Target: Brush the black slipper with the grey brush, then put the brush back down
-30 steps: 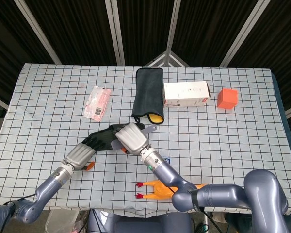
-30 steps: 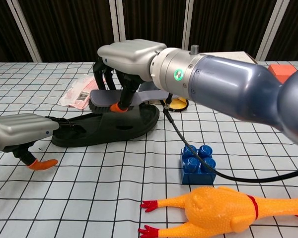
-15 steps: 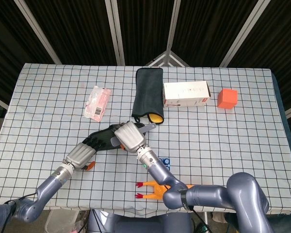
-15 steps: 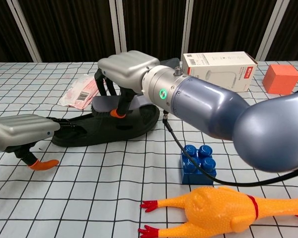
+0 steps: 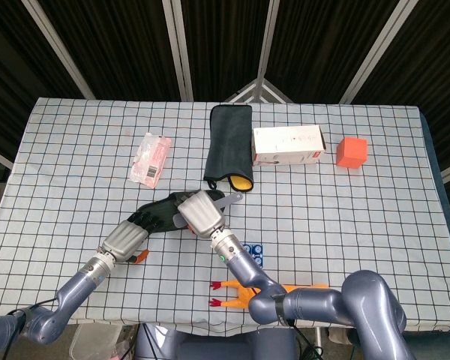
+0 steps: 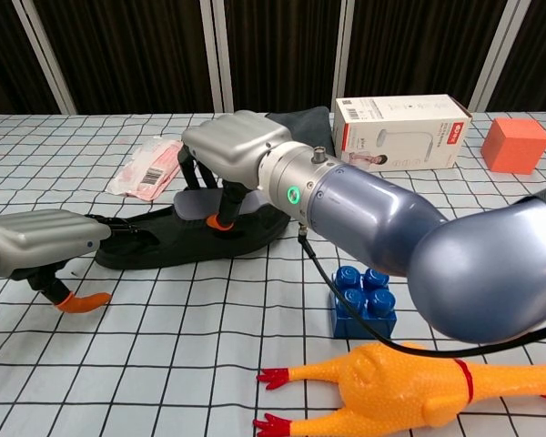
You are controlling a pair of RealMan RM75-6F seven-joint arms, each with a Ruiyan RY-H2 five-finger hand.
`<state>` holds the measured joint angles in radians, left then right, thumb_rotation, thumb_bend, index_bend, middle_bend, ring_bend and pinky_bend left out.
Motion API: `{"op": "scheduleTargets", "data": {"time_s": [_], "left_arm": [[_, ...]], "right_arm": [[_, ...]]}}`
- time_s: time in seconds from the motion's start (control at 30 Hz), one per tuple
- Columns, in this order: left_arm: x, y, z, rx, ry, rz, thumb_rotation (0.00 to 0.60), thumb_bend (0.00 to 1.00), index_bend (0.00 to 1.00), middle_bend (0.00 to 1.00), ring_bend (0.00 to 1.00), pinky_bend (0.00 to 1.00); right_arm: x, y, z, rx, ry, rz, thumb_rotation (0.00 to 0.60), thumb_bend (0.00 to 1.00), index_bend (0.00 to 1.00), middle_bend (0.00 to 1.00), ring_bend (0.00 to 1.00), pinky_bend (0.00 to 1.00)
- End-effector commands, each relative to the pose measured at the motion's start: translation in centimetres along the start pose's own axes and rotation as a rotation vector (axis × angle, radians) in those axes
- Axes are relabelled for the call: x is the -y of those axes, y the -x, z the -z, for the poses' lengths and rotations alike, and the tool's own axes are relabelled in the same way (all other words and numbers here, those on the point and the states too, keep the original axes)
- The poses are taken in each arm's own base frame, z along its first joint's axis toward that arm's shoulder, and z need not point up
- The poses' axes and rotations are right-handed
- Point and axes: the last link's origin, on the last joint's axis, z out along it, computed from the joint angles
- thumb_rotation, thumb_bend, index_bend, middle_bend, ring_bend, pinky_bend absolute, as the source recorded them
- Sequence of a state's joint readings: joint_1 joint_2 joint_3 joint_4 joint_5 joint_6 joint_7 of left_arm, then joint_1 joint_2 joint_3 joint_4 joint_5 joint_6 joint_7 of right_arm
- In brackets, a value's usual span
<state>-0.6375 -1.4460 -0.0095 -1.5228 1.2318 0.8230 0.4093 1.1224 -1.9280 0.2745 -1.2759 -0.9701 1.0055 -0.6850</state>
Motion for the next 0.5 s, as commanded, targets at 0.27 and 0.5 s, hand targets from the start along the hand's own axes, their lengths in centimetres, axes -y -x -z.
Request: {"op": "scheduleTargets", "data": {"time_s": [0.27,0.5], "left_arm": [[0.1,0.0,0.2,-0.001,-0.001,-0.001,0.498,0.58,0.0,0.07,0.0,0.08],[0.0,0.0,0.1,-0.002,0.001,-0.002,0.481,0.58,0.0,0.07,0.0,0.08]], "right_arm": [[-1.1,0.5,-0.2,0.012,0.041,0.02,0.6,0.74,0.7,0.54,0.51,0.57],[-2.9,0.6,-0.7,0.015,0.102,0.046,0.6,0.74,0.7,0.54,0.52,0.57]]}}
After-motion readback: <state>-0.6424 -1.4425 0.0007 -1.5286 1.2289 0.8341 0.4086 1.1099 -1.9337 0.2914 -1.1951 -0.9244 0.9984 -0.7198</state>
